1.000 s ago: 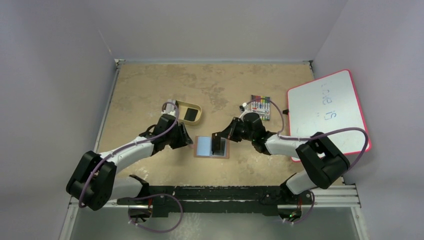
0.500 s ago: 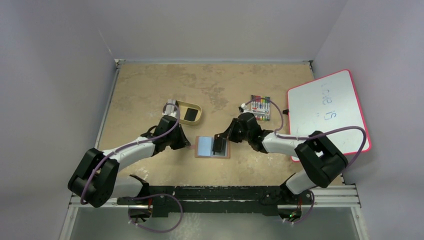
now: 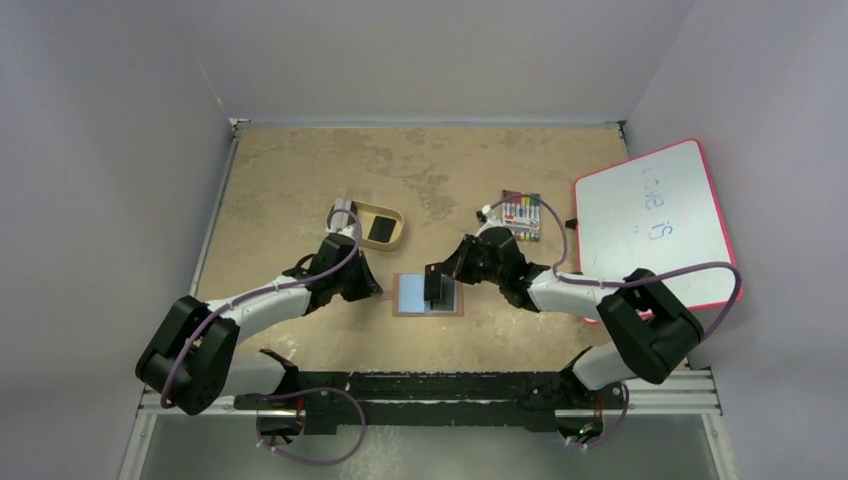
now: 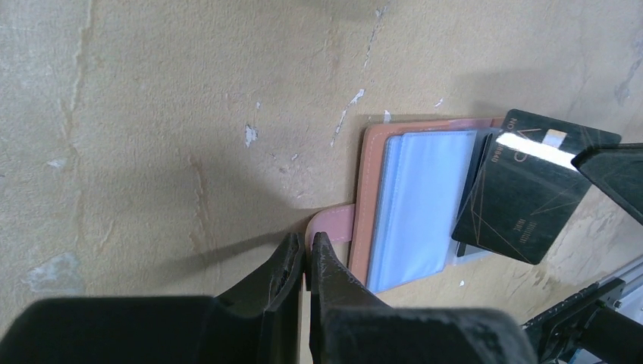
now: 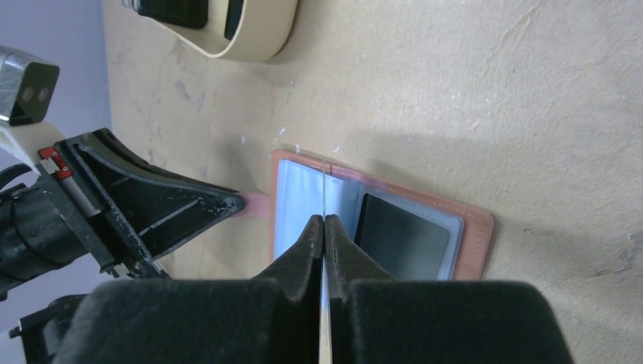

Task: Put the credit cards into the card holder
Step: Insert the credit card into the card holder.

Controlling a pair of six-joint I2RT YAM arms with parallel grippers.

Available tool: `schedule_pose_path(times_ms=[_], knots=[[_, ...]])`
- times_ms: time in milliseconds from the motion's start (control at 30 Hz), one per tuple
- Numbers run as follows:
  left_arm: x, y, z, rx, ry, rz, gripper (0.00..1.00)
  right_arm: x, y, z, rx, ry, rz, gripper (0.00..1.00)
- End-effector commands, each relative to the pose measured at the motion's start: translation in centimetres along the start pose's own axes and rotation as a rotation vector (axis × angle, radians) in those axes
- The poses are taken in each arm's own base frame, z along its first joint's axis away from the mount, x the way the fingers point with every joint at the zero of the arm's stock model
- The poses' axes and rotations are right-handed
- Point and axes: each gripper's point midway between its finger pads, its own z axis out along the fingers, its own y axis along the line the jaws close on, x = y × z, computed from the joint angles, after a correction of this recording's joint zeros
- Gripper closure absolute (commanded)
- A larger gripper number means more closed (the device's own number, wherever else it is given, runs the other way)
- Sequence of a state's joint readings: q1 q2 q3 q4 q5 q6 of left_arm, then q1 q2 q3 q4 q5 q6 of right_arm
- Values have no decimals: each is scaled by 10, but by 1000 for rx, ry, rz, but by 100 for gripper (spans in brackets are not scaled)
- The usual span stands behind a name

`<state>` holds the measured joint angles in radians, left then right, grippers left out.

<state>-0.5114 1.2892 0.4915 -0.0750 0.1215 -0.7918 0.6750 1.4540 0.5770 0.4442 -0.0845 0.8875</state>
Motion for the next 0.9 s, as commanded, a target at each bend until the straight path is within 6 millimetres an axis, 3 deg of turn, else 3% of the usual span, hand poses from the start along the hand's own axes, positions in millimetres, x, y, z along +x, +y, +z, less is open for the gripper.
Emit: schedule_pose_path(times_ms=[0, 867], knots=[[-2, -4, 2, 22, -27, 1, 100, 2, 15, 2, -87, 1, 18, 100], [2, -8, 5, 15, -21, 11, 100, -10, 2, -11, -45, -84, 35, 100]])
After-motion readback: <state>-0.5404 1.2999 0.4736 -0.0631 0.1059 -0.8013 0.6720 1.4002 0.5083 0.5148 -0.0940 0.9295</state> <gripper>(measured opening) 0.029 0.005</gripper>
